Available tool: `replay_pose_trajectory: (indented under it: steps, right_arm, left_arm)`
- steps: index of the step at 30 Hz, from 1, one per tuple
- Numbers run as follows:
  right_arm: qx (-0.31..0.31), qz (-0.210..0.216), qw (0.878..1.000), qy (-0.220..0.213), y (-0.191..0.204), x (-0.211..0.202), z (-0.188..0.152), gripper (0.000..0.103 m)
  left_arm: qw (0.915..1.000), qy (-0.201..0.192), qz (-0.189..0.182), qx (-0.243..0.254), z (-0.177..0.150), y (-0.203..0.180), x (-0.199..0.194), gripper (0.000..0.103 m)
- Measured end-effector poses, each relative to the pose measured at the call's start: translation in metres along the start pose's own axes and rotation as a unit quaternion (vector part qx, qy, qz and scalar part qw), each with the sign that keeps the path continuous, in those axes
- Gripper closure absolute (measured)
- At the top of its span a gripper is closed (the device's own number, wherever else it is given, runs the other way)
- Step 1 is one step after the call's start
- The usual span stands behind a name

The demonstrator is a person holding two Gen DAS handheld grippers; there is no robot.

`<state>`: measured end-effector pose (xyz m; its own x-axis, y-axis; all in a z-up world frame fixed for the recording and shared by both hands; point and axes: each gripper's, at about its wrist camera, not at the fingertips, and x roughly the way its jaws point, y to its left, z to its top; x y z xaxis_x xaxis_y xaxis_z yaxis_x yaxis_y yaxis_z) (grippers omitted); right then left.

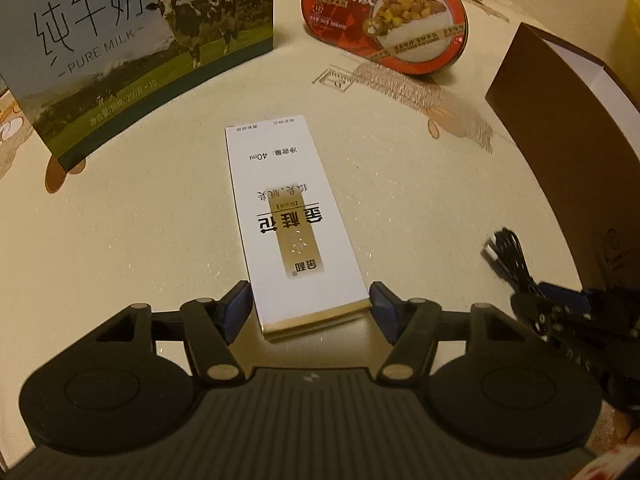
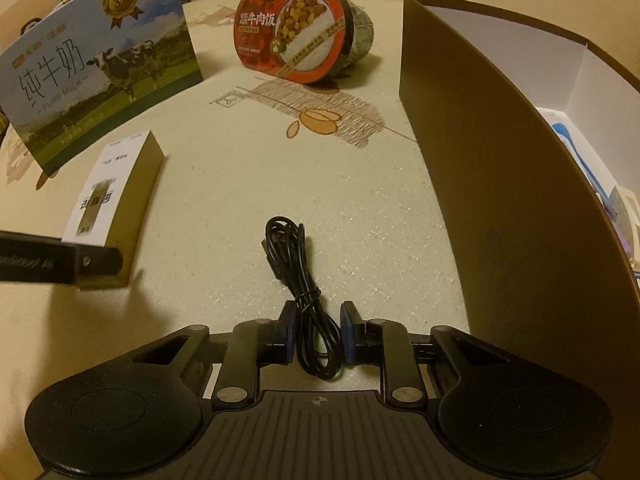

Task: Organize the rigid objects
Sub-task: 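Grasp the white-and-gold box with the left tool while the right tool grasps the black cable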

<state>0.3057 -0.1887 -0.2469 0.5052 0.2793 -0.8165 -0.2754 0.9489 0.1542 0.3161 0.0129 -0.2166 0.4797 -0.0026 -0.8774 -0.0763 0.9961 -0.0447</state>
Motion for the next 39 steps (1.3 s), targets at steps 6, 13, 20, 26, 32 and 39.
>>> replay_pose_trajectory:
  steps: [6,13,20,26,32,39]
  right_arm:
    - [-0.007,0.008,1.0,0.003,0.003,-0.006,-0.007,0.084]
    - [0.023,0.016,0.999,0.02,0.015,-0.033,-0.046,0.084]
    - [0.071,0.017,0.996,0.047,0.025,-0.069,-0.091,0.084]
    - [0.077,0.029,0.994,0.068,0.028,-0.083,-0.108,0.084]
    - [0.025,0.036,0.997,0.066,0.037,-0.077,-0.1,0.073]
    - [-0.06,0.028,0.997,0.05,0.051,-0.068,-0.099,0.071]
  left_arm:
    - [0.9997,-0.002,0.01,0.022,-0.013,0.004,-0.006,0.043]
    - [0.9965,0.008,0.018,0.082,-0.064,0.004,-0.036,0.043]
    - [0.9933,0.057,-0.012,0.1,-0.114,0.006,-0.069,0.044]
    - [0.9909,0.077,-0.021,0.108,-0.127,0.009,-0.083,0.043]
    - [0.9926,0.074,-0.021,0.094,-0.113,0.002,-0.078,0.043]
    - [0.9938,0.072,-0.002,0.085,-0.095,-0.004,-0.064,0.043]
